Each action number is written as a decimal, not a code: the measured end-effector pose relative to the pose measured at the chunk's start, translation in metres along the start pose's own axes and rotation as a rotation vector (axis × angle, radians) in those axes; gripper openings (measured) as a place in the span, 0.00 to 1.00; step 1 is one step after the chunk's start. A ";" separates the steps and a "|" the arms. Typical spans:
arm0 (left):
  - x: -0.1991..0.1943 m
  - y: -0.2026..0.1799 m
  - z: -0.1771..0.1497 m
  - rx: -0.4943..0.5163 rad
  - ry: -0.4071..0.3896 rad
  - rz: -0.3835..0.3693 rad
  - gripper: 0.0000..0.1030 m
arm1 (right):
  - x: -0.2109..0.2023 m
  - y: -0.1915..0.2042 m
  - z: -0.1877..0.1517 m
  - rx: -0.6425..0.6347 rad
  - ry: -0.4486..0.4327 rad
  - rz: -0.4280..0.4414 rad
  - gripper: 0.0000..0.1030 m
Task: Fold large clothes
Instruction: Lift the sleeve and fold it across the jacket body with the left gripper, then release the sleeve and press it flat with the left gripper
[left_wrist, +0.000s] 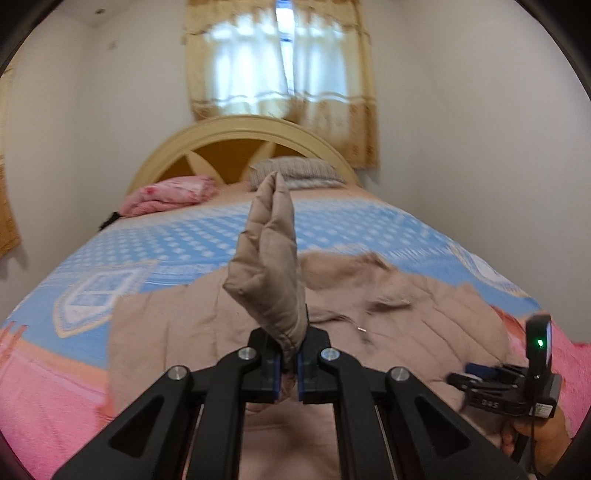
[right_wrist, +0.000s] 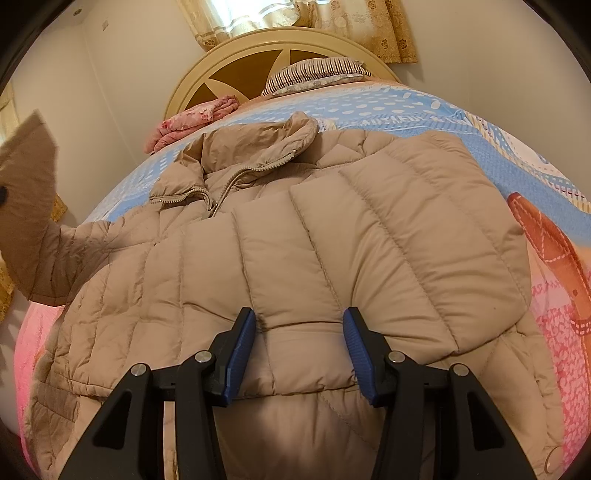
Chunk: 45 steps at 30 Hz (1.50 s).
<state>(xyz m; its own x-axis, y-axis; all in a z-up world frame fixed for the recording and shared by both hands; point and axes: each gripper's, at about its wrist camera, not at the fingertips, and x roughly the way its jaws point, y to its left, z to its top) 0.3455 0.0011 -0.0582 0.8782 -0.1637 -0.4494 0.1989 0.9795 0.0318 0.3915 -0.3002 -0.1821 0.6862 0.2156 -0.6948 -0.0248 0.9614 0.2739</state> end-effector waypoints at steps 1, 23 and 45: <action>0.003 -0.009 -0.002 0.012 0.008 -0.013 0.05 | 0.000 -0.001 0.000 0.004 -0.002 0.005 0.49; 0.014 -0.092 -0.031 0.200 0.028 -0.070 0.95 | -0.003 -0.008 -0.001 0.045 -0.020 0.043 0.50; 0.035 -0.003 -0.091 0.021 0.285 0.144 1.00 | -0.031 0.013 0.018 0.107 0.002 0.232 0.67</action>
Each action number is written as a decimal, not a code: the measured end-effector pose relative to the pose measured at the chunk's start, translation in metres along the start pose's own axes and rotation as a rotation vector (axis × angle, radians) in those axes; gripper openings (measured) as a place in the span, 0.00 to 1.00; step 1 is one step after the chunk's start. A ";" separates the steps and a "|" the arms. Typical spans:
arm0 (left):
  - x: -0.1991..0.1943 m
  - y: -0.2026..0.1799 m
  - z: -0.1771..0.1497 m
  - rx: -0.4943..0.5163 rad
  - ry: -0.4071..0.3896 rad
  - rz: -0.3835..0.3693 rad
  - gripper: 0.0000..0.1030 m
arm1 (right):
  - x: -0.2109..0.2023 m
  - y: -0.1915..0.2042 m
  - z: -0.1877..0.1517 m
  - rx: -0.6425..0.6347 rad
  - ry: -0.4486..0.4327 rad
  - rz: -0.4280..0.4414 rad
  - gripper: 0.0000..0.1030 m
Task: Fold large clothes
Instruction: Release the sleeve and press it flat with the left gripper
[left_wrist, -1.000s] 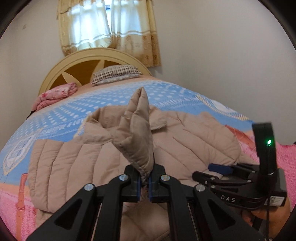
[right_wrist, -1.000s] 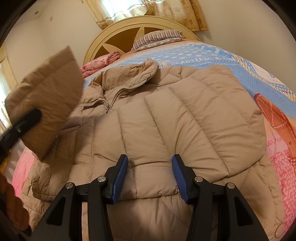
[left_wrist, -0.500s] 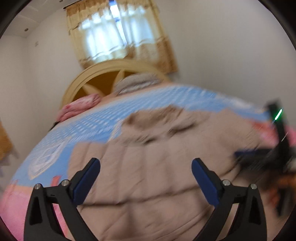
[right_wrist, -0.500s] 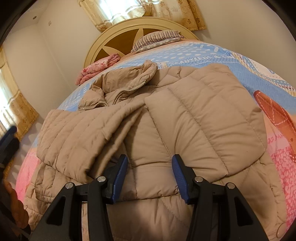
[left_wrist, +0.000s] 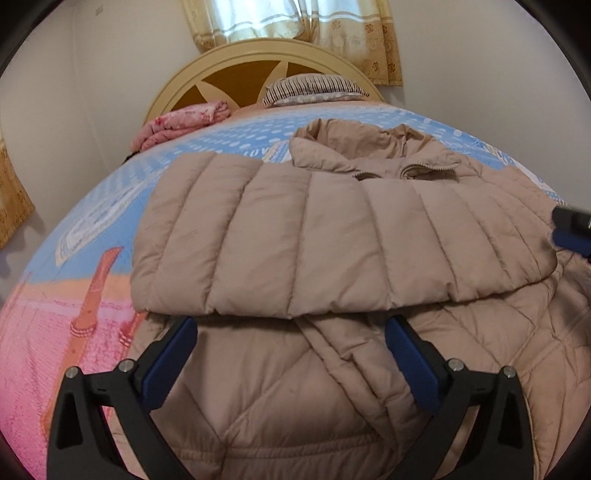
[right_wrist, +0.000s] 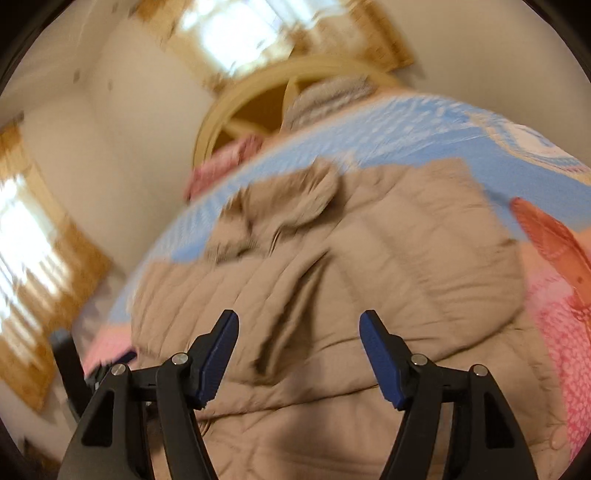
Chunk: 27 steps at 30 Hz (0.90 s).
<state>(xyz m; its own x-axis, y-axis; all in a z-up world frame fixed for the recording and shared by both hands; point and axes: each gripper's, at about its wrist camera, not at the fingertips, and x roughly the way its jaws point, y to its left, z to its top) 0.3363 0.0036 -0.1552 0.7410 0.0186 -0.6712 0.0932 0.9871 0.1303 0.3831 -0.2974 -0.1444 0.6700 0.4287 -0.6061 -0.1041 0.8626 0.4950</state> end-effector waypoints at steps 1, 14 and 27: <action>0.001 0.001 -0.001 -0.003 -0.002 -0.001 1.00 | 0.012 0.006 0.001 0.002 0.051 0.014 0.66; -0.011 0.019 -0.005 -0.084 -0.036 -0.037 1.00 | -0.006 0.015 -0.001 -0.155 0.006 -0.159 0.08; -0.051 0.053 0.059 -0.151 -0.159 -0.125 1.00 | -0.005 0.000 -0.016 -0.206 0.045 -0.279 0.08</action>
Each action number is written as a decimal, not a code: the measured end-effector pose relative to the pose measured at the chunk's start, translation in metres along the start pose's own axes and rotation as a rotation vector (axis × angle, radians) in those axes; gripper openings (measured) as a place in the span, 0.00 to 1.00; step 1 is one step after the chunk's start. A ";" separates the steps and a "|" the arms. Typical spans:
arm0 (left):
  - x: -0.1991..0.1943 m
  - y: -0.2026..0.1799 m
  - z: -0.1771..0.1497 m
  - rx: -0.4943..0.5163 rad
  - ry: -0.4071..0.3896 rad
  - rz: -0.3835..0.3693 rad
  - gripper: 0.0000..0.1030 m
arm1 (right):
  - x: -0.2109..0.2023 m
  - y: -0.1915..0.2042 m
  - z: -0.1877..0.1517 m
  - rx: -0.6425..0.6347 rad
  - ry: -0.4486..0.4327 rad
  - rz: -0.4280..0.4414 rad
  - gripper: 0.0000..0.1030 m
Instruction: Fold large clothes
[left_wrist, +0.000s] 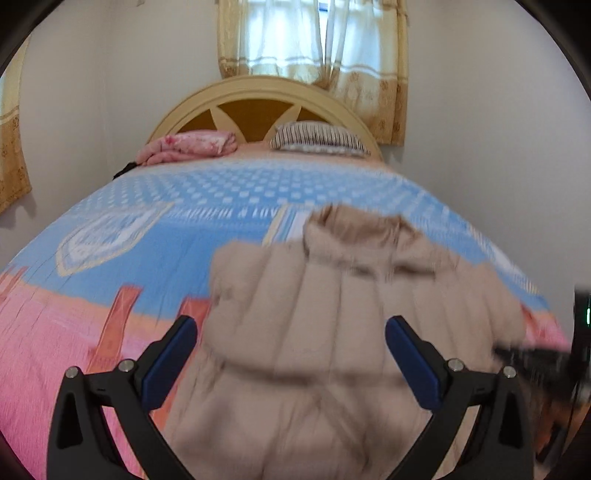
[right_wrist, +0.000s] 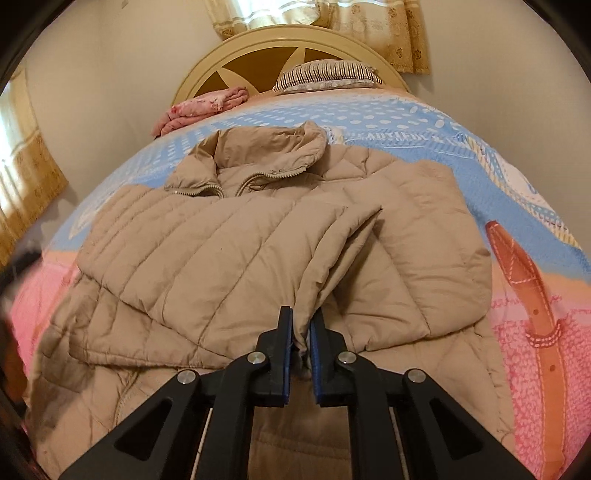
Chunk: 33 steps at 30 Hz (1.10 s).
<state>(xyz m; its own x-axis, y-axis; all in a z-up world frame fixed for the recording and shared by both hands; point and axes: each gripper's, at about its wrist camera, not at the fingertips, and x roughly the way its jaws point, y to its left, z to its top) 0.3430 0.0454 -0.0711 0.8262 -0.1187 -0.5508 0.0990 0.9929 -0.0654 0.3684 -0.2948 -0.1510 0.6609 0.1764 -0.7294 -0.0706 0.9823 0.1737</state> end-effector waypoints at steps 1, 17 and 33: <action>0.014 -0.003 0.008 0.006 0.010 -0.009 1.00 | 0.001 -0.001 -0.001 0.006 0.004 -0.004 0.08; 0.136 -0.001 -0.039 0.036 0.231 0.059 1.00 | -0.045 0.007 0.025 0.039 -0.134 -0.052 0.46; 0.134 0.001 -0.040 0.032 0.222 0.057 1.00 | 0.061 0.020 0.022 0.021 0.048 0.032 0.46</action>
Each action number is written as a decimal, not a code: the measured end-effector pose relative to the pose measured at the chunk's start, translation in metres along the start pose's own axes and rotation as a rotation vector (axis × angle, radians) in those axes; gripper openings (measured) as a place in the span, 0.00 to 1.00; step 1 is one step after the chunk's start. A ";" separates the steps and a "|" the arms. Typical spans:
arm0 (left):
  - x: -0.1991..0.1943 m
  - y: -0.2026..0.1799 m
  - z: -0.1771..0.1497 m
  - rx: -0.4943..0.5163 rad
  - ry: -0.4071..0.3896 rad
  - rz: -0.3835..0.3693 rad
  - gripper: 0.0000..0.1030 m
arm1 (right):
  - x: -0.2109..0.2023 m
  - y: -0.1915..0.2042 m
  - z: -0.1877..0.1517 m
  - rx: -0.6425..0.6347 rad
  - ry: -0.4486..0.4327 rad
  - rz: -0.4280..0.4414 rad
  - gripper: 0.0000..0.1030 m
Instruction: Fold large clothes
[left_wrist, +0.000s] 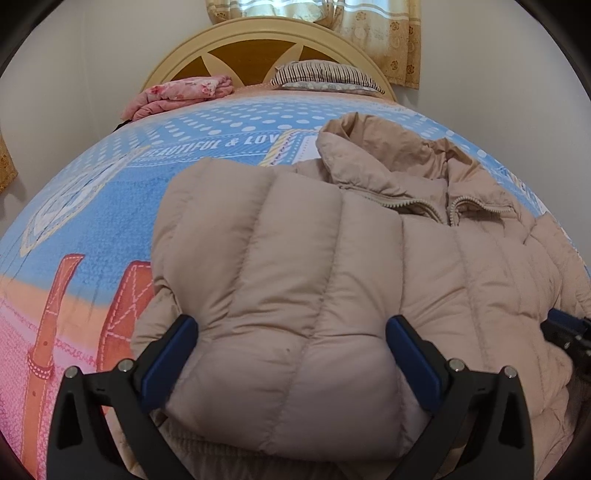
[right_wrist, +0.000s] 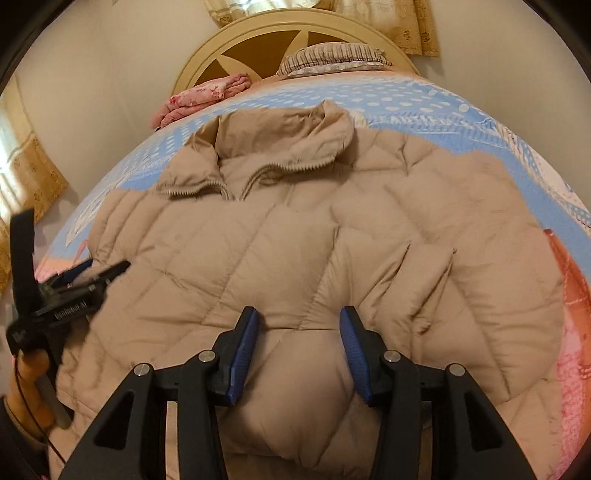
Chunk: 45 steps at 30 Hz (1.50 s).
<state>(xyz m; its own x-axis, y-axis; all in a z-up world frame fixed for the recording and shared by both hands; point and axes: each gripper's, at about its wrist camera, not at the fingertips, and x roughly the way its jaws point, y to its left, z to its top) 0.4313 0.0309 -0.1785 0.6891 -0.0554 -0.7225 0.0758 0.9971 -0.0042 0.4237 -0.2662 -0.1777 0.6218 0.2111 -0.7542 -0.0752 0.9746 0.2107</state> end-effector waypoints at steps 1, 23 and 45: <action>0.000 0.000 0.000 0.000 0.000 0.001 1.00 | 0.001 0.000 -0.001 -0.002 -0.001 -0.001 0.46; -0.014 -0.004 0.012 0.017 0.017 0.085 1.00 | 0.004 -0.001 -0.004 0.007 -0.021 0.006 0.46; 0.107 -0.067 0.157 0.063 0.122 -0.034 0.45 | 0.000 -0.008 -0.007 0.046 -0.057 0.069 0.47</action>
<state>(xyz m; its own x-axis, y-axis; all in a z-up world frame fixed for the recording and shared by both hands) 0.6126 -0.0499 -0.1469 0.5927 -0.0790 -0.8016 0.1458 0.9893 0.0103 0.4189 -0.2735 -0.1837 0.6601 0.2713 -0.7005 -0.0841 0.9533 0.2900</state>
